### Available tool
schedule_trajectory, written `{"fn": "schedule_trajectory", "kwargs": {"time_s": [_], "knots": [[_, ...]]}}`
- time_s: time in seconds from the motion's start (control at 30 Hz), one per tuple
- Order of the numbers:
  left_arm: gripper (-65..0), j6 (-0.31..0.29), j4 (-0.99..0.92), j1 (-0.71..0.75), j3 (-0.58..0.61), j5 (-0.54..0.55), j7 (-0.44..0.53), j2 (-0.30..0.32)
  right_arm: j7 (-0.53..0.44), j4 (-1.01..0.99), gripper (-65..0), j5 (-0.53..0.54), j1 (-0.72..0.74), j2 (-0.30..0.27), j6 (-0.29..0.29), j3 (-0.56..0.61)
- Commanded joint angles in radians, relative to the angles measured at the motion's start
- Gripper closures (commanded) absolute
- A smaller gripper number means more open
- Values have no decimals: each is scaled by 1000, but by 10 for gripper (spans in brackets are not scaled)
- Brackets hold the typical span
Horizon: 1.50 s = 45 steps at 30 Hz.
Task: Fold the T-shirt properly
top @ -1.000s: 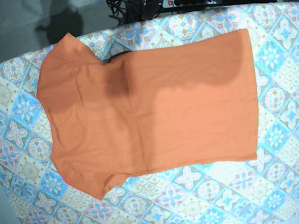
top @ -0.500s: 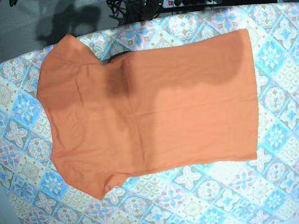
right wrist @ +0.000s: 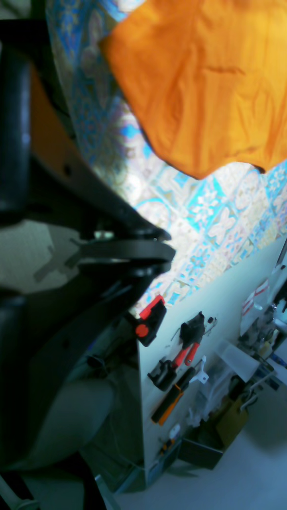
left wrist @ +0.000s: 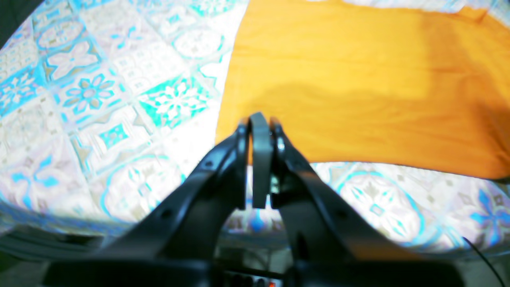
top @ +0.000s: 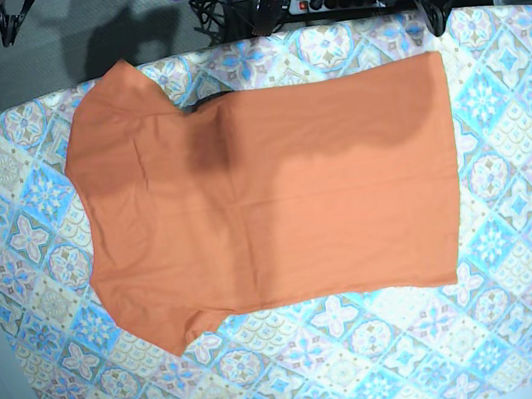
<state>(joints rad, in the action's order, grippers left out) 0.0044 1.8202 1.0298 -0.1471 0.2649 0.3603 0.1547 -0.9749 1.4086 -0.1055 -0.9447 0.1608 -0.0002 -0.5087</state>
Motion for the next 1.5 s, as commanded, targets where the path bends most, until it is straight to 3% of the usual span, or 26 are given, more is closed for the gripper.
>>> {"fn": "schedule_trajectory", "kwargs": {"time_s": [0.0,0.23,0.77,0.9,1.03,1.23,1.37,1.47], "knots": [[0,-1,26,14,-1,-6,1,3,-23,10,0,13,-23,-4,-2,-6],[0,-1,36,-19,2,-5,-48,-5,-23,8,0,11,-20,-4,-2,-6],[0,-1,36,-15,2,0,-39,-17,11,-1,0,8,23,-4,-2,-5],[0,-1,36,-19,-6,44,-39,-66,107,22,0,7,23,-4,-2,15],[0,-1,37,-19,-1,53,-37,-68,202,79,0,7,23,-4,-2,17],[0,-1,37,-19,-1,44,-39,-70,239,157,0,7,20,-4,-2,17],[0,-1,37,-46,-38,52,-50,-65,360,226,0,3,19,-4,-2,52],[0,-1,49,-70,-47,52,-155,-65,477,298,0,-44,19,-4,-2,88]]}}
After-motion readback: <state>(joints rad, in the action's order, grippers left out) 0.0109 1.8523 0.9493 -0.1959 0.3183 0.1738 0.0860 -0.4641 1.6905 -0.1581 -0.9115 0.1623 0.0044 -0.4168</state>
